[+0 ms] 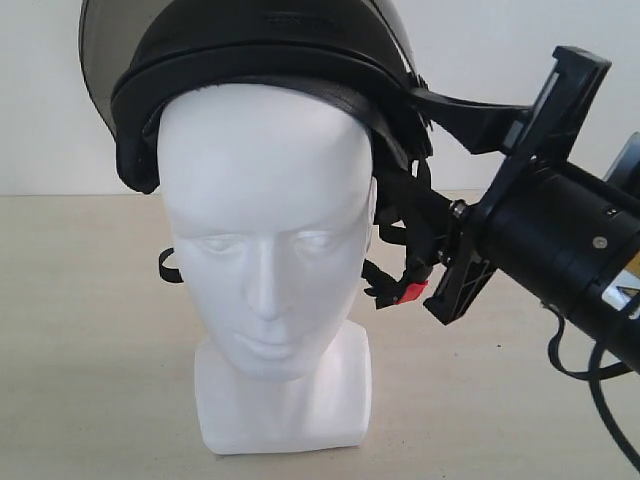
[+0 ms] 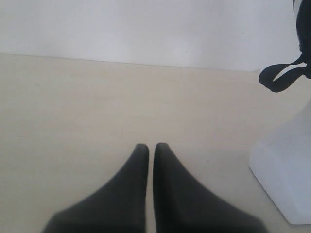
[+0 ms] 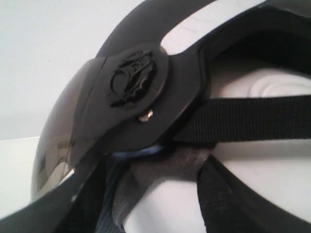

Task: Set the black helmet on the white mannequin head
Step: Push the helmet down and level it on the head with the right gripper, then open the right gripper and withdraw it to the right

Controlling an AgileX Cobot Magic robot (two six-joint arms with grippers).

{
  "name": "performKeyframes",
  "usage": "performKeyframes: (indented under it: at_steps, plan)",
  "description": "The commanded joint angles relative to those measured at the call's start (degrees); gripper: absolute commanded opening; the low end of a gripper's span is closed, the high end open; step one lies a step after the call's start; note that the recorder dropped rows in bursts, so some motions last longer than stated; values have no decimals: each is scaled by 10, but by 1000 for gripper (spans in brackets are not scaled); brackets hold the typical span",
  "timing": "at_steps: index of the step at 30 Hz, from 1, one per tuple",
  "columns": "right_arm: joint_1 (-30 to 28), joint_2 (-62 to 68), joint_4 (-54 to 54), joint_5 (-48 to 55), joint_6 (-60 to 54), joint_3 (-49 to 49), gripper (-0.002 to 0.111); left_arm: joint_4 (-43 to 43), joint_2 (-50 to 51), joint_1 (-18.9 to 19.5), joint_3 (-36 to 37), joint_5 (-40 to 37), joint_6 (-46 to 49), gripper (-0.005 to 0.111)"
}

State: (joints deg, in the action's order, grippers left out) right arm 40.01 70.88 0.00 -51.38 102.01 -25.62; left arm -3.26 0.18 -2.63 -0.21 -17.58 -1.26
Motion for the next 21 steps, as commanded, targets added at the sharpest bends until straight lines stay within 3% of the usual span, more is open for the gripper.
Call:
performKeyframes:
  at_steps: [1, 15, 21]
  plan:
    - [6, -44, -44, 59, -11, 2, 55, 1, -2, 2, 2, 0, 2, 4]
    - [6, -149, -60, 166, -8, 35, 55, 1, -2, 2, 2, 0, 2, 4]
    - [6, -267, -105, 246, -7, 45, 55, 1, -2, 2, 2, 0, 2, 4]
